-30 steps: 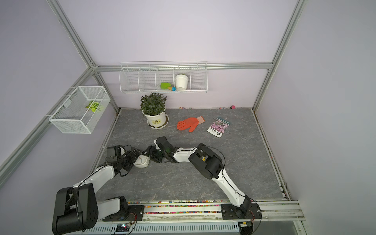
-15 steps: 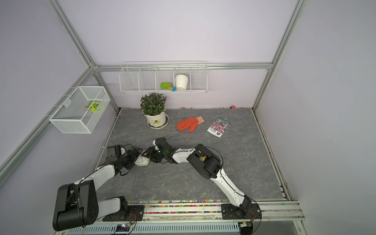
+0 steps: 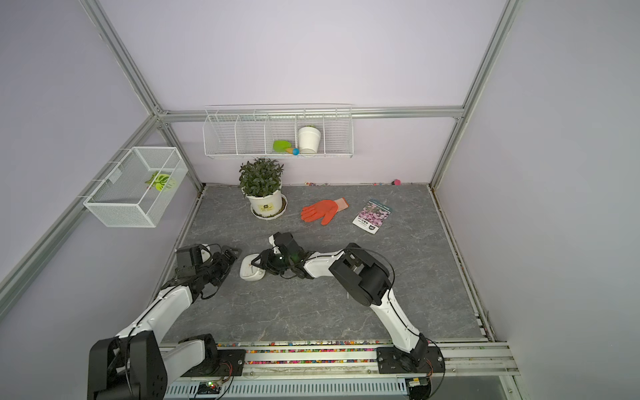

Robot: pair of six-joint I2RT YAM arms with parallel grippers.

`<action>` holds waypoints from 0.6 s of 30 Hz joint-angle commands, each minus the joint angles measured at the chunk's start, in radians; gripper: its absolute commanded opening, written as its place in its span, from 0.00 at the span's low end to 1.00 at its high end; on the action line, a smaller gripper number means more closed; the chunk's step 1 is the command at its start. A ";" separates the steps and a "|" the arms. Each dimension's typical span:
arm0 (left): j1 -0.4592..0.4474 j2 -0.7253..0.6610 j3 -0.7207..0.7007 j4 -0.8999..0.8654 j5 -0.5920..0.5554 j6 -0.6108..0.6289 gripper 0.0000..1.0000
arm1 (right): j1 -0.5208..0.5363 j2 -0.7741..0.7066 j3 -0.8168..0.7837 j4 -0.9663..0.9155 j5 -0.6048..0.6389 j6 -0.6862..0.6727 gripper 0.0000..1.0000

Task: Remove the battery from the alarm
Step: Adjust the alarm at the center of the board.

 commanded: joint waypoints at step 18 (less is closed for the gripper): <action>-0.165 -0.094 0.344 -0.138 0.559 -0.283 1.00 | -0.076 -1.011 -0.590 -0.152 0.292 -1.410 0.41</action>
